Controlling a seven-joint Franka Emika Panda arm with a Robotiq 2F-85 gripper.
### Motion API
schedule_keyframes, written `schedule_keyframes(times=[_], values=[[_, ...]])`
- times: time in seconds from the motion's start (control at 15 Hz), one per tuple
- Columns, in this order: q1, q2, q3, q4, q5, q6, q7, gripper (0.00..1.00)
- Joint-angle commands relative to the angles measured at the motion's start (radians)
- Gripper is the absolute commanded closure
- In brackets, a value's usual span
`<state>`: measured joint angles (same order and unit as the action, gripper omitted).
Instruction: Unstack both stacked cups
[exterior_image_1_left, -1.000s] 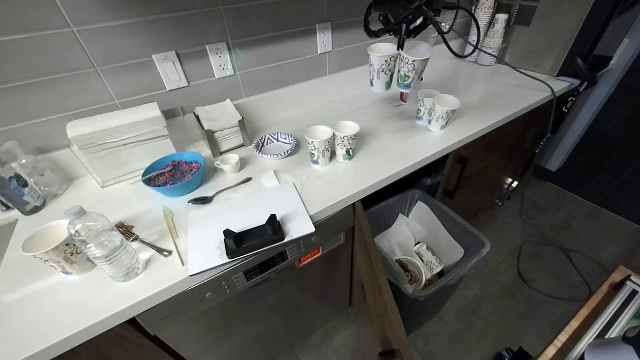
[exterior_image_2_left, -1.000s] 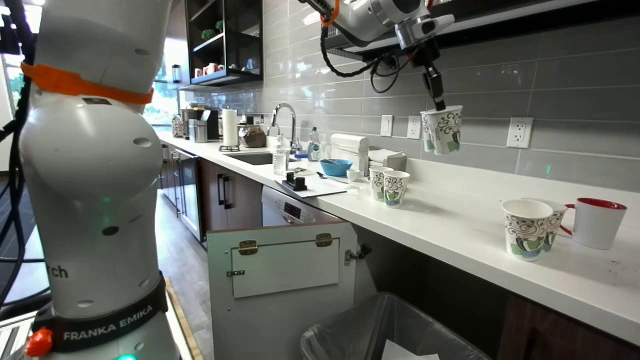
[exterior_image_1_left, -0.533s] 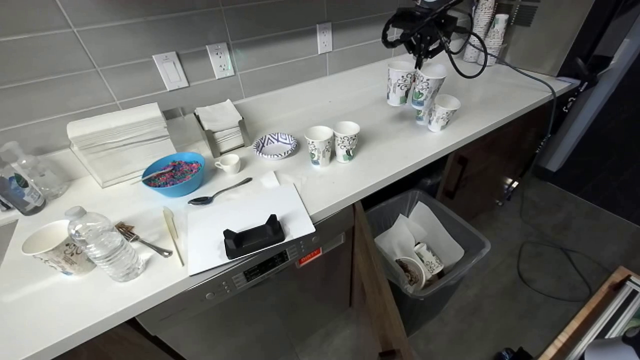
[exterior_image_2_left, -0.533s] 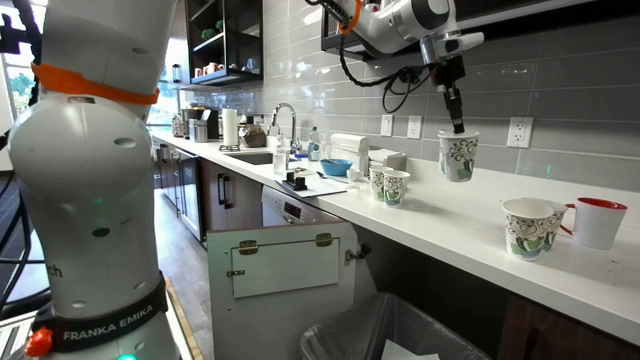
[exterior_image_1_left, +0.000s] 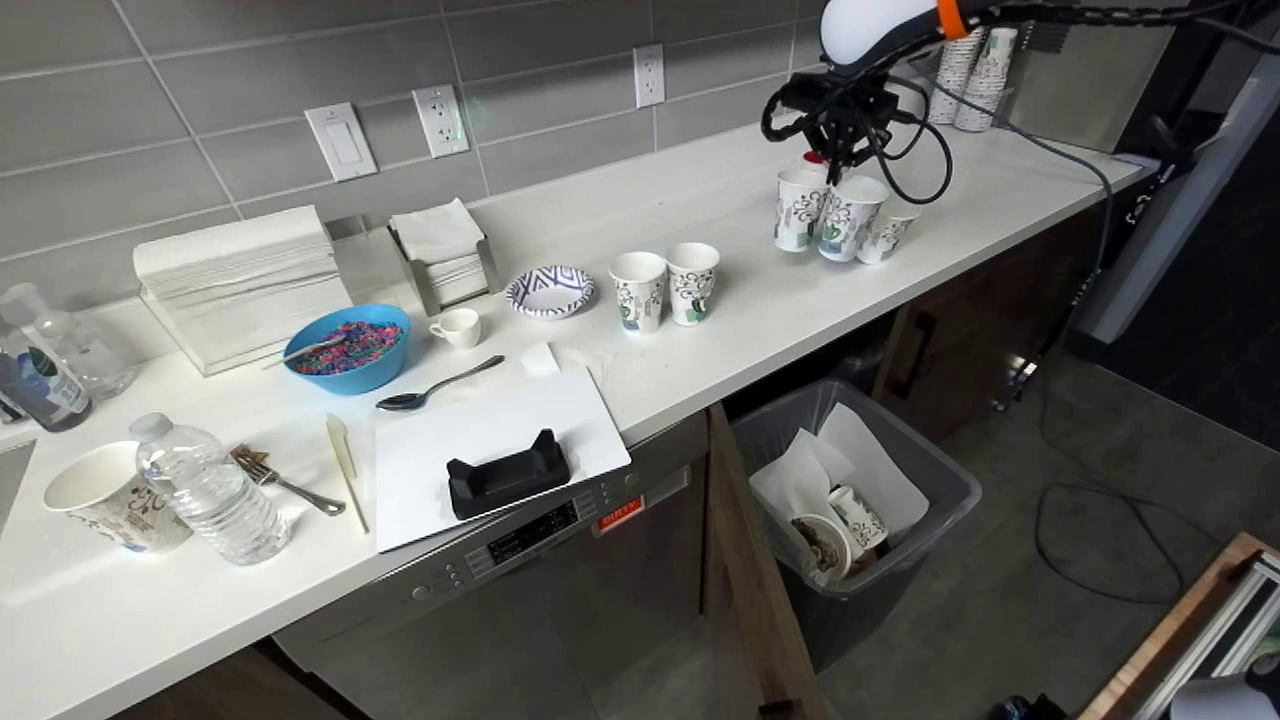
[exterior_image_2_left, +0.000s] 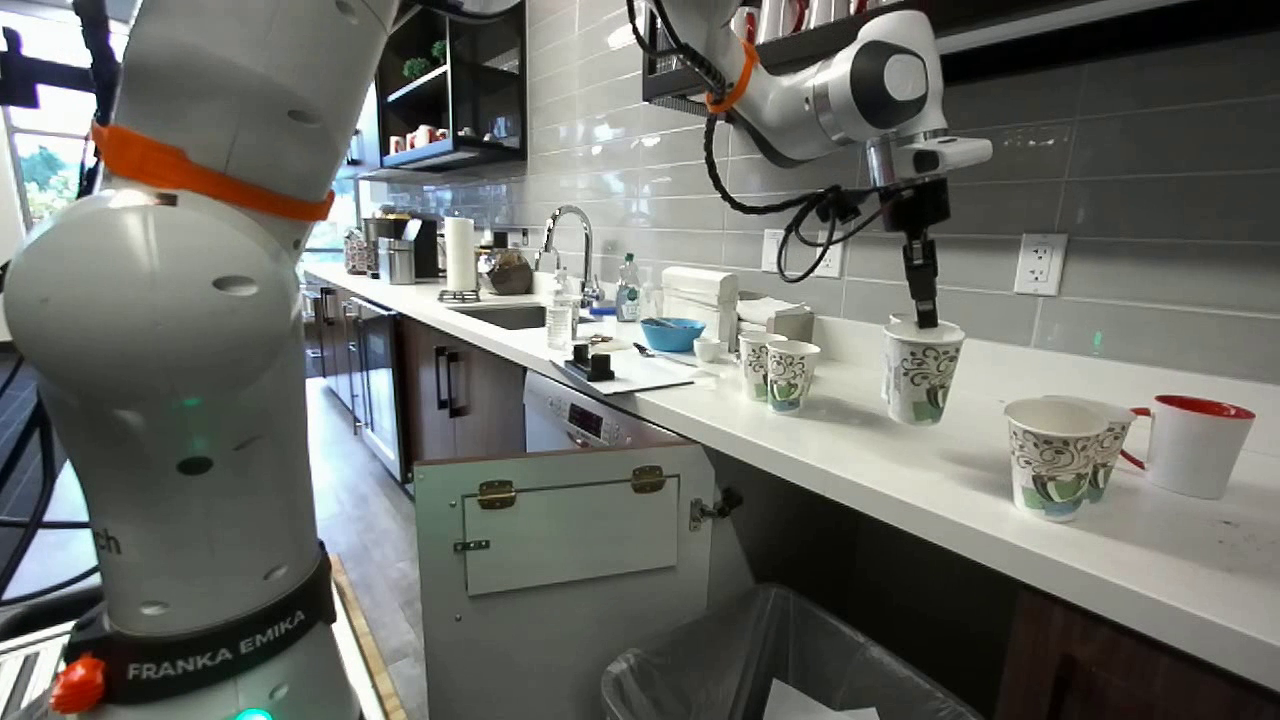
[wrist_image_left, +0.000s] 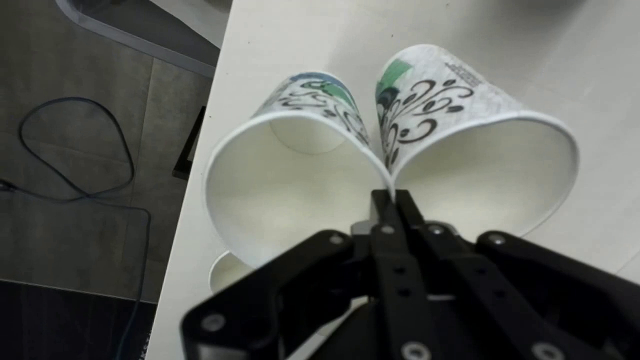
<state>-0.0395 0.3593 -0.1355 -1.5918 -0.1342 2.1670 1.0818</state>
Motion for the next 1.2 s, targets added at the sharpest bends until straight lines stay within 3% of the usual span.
schedule_keyframes(times=[0.0,1.0,1.07,1.13], values=[[-0.008,0.070,-0.004,0.043,0.050,0.015,-0.005,0.99],[-0.005,0.182,-0.016,0.125,0.056,0.050,-0.017,0.99],[-0.005,0.186,-0.016,0.130,0.056,0.044,-0.019,0.72],[-0.005,0.189,-0.015,0.132,0.056,0.042,-0.023,0.69]])
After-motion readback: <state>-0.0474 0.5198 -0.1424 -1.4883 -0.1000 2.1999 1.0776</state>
